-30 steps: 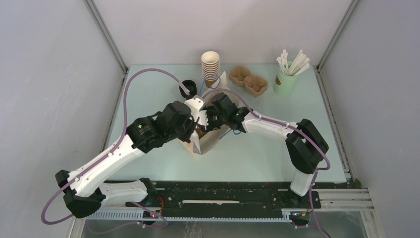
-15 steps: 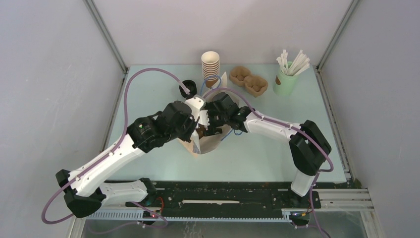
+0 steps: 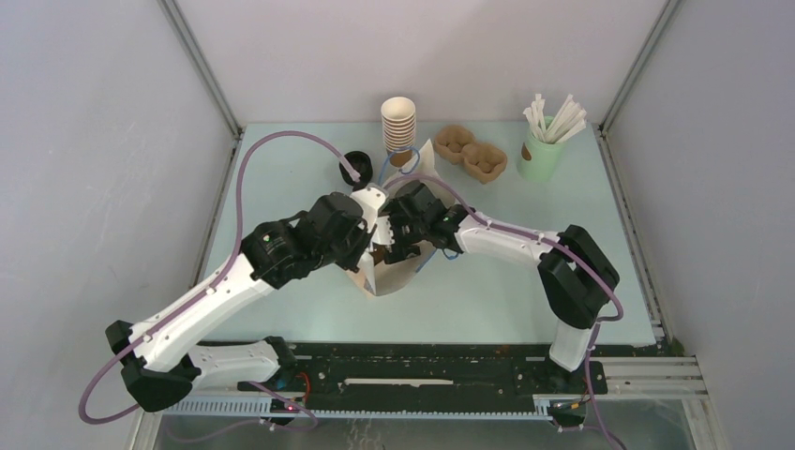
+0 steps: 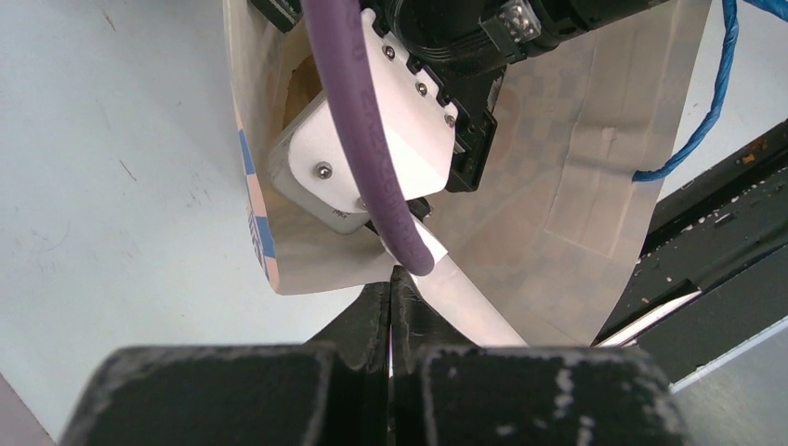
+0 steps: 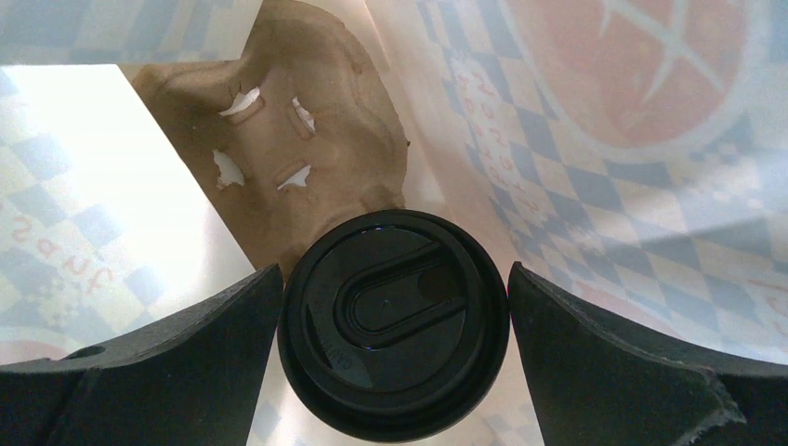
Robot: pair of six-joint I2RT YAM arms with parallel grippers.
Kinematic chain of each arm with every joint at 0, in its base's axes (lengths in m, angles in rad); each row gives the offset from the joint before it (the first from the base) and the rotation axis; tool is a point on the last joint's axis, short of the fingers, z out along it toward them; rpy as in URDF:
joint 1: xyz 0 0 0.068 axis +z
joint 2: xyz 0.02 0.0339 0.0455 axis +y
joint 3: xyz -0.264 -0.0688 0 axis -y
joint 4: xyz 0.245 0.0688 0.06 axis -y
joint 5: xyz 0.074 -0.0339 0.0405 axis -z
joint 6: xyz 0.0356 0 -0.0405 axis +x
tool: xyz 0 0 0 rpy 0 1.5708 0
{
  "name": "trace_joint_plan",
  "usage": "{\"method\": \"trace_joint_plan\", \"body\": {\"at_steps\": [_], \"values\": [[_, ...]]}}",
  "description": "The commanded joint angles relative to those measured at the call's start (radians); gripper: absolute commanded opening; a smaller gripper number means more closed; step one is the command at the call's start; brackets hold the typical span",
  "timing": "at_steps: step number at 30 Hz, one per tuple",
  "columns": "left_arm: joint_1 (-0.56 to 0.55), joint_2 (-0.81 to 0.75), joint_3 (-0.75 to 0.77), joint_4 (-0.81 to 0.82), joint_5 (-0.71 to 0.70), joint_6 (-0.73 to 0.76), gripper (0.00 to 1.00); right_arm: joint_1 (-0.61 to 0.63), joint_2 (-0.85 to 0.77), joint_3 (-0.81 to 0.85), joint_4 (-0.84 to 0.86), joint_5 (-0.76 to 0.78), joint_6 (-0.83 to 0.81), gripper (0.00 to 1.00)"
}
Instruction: Pack the takeout coffee
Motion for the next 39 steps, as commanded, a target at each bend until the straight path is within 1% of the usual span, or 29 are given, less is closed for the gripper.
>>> {"method": "trace_joint_plan", "body": {"at_steps": [1, 5, 8, 10, 12, 13, 18, 26, 34, 39], "values": [[0.006, -0.018, 0.013, 0.097, -0.009, 0.028, 0.00, 0.038, 0.050, 0.001, -0.007, 0.080, -0.071, 1.00], [0.007, -0.026, 0.011, 0.092, -0.009, 0.025, 0.00, 0.035, 0.061, 0.001, 0.030, 0.133, -0.083, 0.97], [0.007, -0.027, 0.010, 0.090, -0.010, 0.025, 0.00, 0.035, 0.069, 0.002, 0.047, 0.143, -0.083, 0.94], [0.008, -0.028, 0.008, 0.088, -0.010, 0.024, 0.00, 0.036, 0.066, 0.002, 0.048, 0.138, -0.078, 0.87], [0.009, -0.028, 0.007, 0.086, -0.013, 0.023, 0.00, 0.038, 0.052, 0.002, 0.039, 0.125, -0.068, 0.76], [0.008, -0.029, 0.007, 0.086, -0.014, 0.023, 0.00, 0.039, 0.041, 0.002, 0.029, 0.113, -0.066, 0.72], [0.010, -0.020, 0.014, 0.086, -0.026, 0.024, 0.00, 0.034, -0.019, 0.002, -0.016, 0.053, -0.039, 0.65], [0.038, -0.005, 0.044, 0.074, -0.052, 0.017, 0.00, 0.037, -0.128, 0.003, -0.027, 0.016, 0.062, 0.63], [0.077, 0.034, 0.115, 0.033, -0.007, 0.018, 0.00, 0.047, -0.269, 0.000, -0.004, -0.044, 0.259, 0.60], [0.084, 0.057, 0.155, 0.007, 0.002, 0.015, 0.00, 0.055, -0.369, -0.035, 0.017, -0.099, 0.366, 0.59]]}}
